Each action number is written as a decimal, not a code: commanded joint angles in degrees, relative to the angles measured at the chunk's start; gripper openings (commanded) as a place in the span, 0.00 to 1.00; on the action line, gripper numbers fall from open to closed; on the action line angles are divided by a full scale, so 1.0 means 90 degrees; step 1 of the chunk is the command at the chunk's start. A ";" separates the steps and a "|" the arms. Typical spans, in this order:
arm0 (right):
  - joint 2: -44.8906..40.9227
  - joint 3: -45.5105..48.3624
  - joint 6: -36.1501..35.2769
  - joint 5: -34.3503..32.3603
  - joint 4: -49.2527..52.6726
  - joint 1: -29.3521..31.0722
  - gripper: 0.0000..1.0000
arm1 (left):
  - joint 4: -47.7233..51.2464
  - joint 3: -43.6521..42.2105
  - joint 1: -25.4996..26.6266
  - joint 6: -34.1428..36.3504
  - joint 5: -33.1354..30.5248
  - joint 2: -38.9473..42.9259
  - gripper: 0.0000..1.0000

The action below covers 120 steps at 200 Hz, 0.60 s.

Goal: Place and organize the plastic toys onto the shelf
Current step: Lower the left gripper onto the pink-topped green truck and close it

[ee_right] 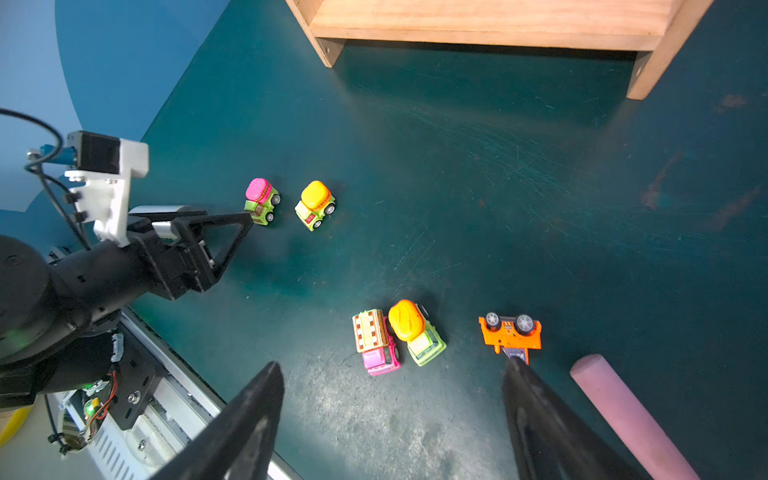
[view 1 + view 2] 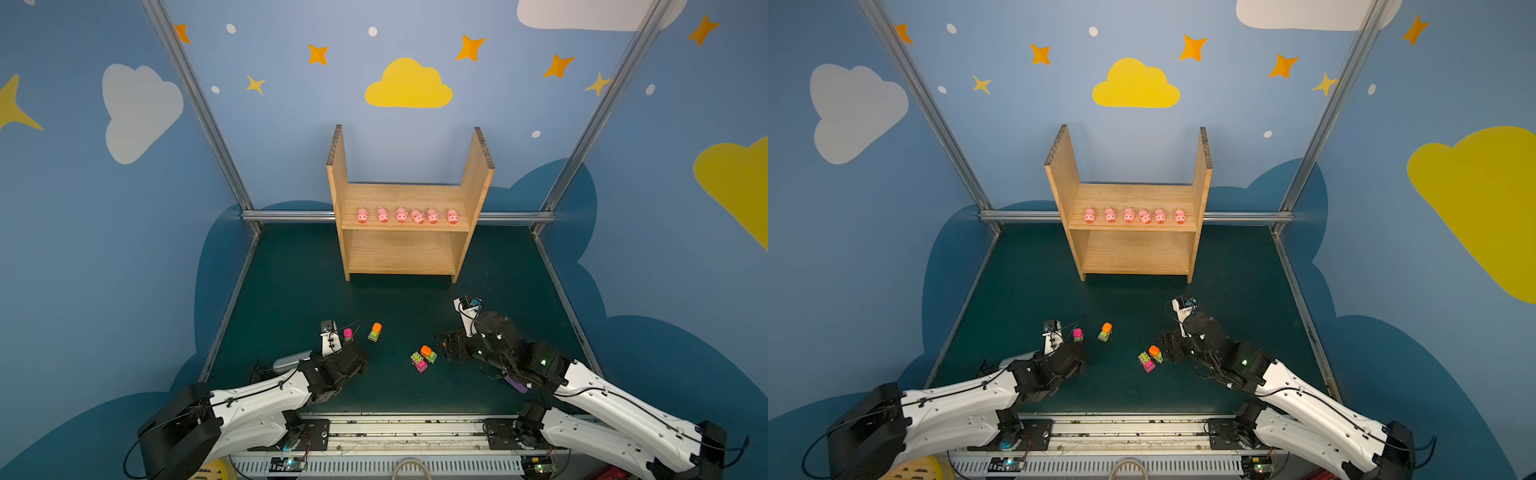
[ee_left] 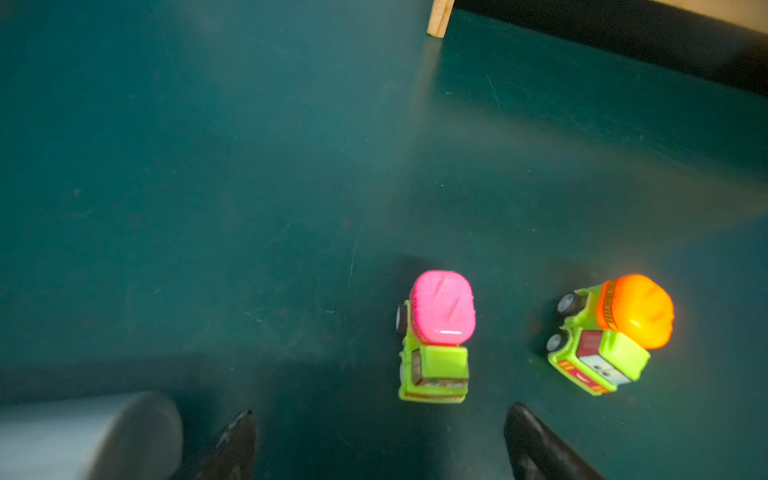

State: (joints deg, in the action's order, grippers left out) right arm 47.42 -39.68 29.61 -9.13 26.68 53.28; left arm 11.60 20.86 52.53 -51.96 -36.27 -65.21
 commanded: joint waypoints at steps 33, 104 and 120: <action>-0.0264 0.0345 -0.0017 -0.0159 0.0129 -0.0019 0.81 | -0.0163 0.0741 0.0008 -0.0320 -0.0198 -0.1408 0.86; -0.0630 0.0444 -0.0216 -0.0142 0.0351 -0.0311 0.81 | -0.0372 0.0910 -0.0100 -0.0388 -0.0223 -0.2036 0.78; -0.0643 0.0458 -0.0222 -0.0059 0.0403 -0.0386 0.81 | -0.0452 0.0867 -0.0142 -0.0352 -0.0210 -0.2112 0.78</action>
State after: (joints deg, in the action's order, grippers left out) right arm 42.22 -36.29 28.49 -10.17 28.56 50.70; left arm 8.62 29.26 51.88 -54.89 -36.86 -83.07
